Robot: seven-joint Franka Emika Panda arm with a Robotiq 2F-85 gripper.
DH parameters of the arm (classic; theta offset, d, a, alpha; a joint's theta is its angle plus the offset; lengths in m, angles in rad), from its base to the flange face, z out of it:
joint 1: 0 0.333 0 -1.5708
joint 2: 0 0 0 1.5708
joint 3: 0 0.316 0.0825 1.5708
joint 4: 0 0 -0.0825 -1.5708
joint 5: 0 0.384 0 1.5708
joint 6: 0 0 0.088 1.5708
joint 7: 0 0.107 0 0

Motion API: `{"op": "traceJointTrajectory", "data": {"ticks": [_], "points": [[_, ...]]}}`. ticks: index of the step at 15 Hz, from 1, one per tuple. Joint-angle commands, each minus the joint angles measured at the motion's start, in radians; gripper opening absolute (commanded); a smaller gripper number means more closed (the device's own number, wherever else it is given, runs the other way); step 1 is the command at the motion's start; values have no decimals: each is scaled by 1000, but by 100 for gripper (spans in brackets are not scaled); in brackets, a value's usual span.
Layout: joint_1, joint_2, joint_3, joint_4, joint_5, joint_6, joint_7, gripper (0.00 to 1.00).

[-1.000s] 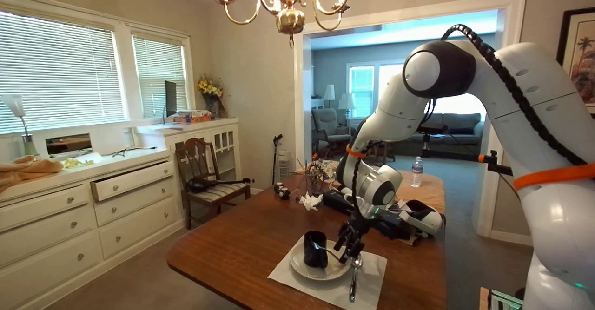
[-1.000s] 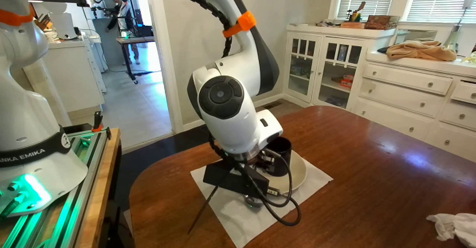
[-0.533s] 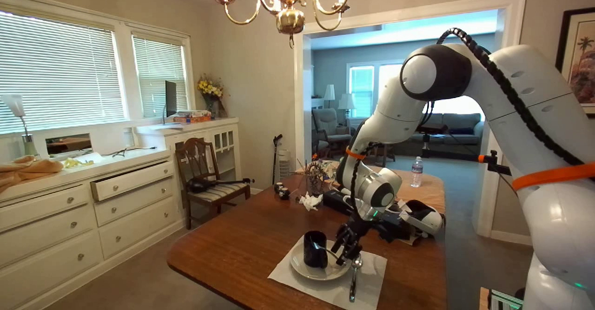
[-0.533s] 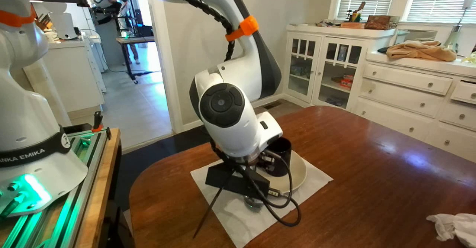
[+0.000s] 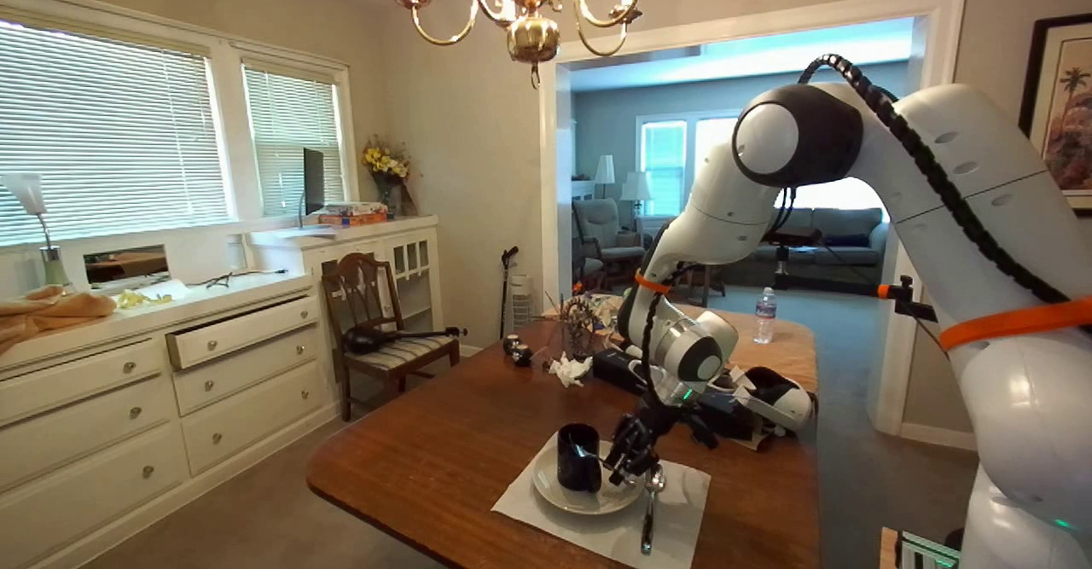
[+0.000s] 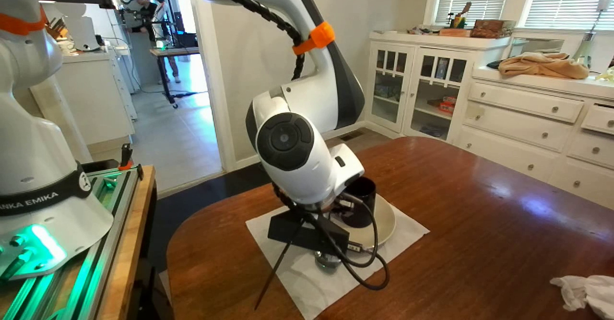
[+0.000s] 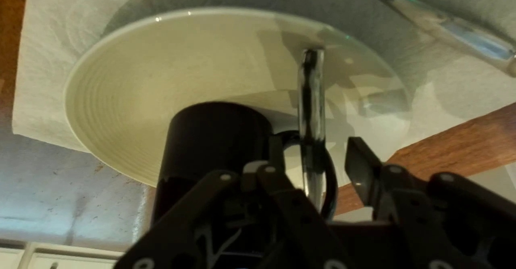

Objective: Put the fork next to the spoon

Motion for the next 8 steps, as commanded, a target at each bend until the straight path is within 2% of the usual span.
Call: {"op": "traceJointTrajectory", "data": {"ticks": [1, 3, 5, 8], "points": [[-8, 28, -2, 23, 50, -32, -62, 12], [-8, 32, -5, 26, 60, -35, -76, 0], [-7, 29, -8, 25, 69, -37, -85, 4], [1, 1, -15, 2, 46, -40, -55, 4]]}}
